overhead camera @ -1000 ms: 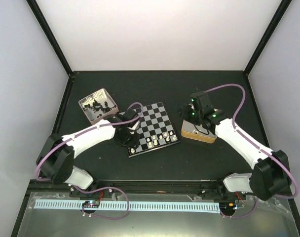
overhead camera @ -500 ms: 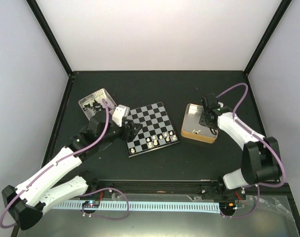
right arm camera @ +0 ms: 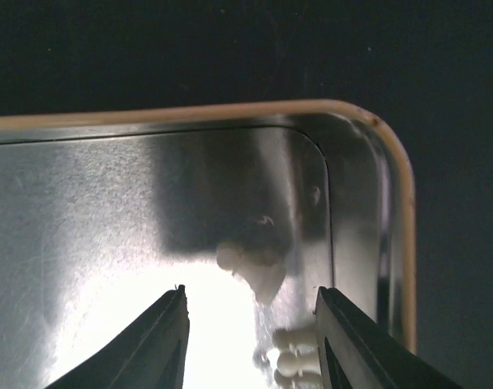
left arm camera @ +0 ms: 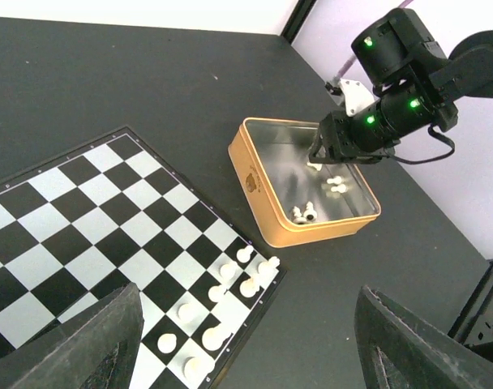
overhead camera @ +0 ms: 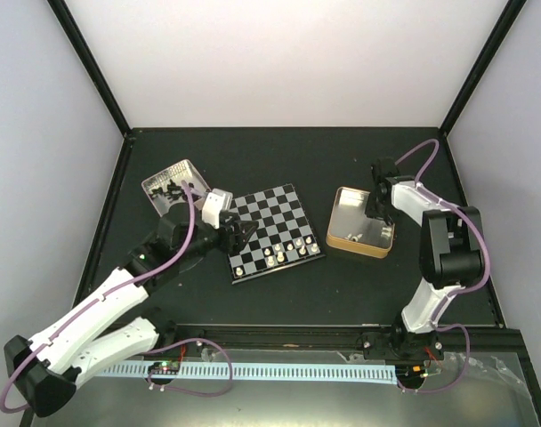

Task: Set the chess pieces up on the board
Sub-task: Pick up the chess piece from the storage box, then place the chess piece on the chessboard, then adjust the storage box at the center of the board.

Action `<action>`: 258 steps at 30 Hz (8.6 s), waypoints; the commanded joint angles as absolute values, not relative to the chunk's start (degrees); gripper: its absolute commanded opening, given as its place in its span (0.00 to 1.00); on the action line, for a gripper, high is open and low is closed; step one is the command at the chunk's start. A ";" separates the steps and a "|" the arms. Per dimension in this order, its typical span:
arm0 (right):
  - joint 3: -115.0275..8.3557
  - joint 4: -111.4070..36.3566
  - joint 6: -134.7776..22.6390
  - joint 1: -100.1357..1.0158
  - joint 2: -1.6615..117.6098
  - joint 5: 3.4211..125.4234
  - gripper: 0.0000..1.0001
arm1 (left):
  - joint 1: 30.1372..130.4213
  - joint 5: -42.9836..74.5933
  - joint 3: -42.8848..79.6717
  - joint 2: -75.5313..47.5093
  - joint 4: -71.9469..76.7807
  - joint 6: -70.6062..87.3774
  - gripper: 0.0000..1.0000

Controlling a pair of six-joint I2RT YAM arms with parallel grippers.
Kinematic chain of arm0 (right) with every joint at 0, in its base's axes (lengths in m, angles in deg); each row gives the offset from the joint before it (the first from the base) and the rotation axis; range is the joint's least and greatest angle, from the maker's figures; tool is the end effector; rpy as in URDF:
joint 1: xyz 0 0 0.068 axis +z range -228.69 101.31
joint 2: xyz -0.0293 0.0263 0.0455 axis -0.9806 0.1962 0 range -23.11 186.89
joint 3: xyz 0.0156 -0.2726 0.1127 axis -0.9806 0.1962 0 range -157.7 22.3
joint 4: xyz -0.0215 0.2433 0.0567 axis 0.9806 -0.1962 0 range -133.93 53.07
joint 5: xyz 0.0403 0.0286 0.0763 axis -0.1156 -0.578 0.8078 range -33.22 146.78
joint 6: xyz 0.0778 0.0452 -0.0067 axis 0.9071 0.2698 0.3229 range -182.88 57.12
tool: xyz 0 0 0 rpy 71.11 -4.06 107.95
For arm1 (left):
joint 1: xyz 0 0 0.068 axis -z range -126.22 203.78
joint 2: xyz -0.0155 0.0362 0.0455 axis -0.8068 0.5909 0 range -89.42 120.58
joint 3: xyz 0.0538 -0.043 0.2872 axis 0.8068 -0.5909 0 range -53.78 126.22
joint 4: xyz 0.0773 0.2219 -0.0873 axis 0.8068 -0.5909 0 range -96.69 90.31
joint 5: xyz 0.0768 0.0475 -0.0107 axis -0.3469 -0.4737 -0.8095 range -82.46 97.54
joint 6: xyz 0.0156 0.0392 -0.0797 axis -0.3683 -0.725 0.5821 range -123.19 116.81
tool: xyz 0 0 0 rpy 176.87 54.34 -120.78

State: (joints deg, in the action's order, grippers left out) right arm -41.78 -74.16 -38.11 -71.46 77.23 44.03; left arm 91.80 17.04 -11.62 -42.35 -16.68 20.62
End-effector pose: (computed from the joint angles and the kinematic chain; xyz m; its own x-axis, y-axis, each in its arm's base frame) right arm 0.3382 0.0250 0.1600 -0.8889 0.2993 -0.3467 0.3437 0.9362 -0.0730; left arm 0.1529 -0.1365 0.3063 -0.5629 -0.0654 -0.8239 0.5474 0.7174 -0.4309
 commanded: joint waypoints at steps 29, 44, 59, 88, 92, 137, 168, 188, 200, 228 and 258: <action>-42.30 -67.62 -36.08 -73.14 79.38 52.53 0.39 | 92.11 20.20 -7.98 -36.99 -15.94 21.16 0.74; -40.63 -66.81 -28.75 -73.15 78.50 48.05 0.33 | 92.12 19.95 -7.98 -36.70 -17.08 21.25 0.74; -40.24 -66.67 -23.53 -73.16 80.80 50.38 0.23 | 92.16 20.27 -7.99 -36.51 -17.51 21.68 0.74; -32.97 -57.55 -16.28 -72.92 65.59 70.27 0.09 | 92.08 18.67 -7.77 -36.49 -17.42 22.58 0.75; -29.03 -53.03 -8.60 -70.10 58.42 76.97 0.09 | 92.17 18.18 -7.90 -36.51 -16.79 22.66 0.75; -27.56 -29.22 29.87 -38.14 56.64 84.44 0.09 | 94.06 23.52 -11.52 -25.94 -1.46 24.23 0.24; -31.56 -33.15 14.40 -44.49 57.92 84.08 0.58 | 94.06 13.59 -4.82 -27.87 -31.31 16.98 0.01; -26.42 -45.79 1.48 -53.47 48.85 71.80 0.58 | 94.10 17.82 16.37 6.70 -56.67 11.90 0.02; -26.58 -46.85 1.11 -53.64 48.76 71.90 0.58 | 94.12 16.68 20.18 14.35 -56.09 11.66 0.03; -26.77 -49.89 0.95 -53.64 44.56 70.52 0.57 | 94.05 13.44 21.44 17.89 -55.58 11.54 0.28; -27.43 -75.67 -20.62 -59.45 42.92 45.09 0.59 | 91.59 -1.17 5.05 -29.03 -26.51 14.39 0.64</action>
State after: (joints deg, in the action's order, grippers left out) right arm -27.83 -72.63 -18.00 -56.80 39.00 48.88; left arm 92.06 3.31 7.54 -23.51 -37.93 14.94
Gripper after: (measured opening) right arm 0.596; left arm 0.611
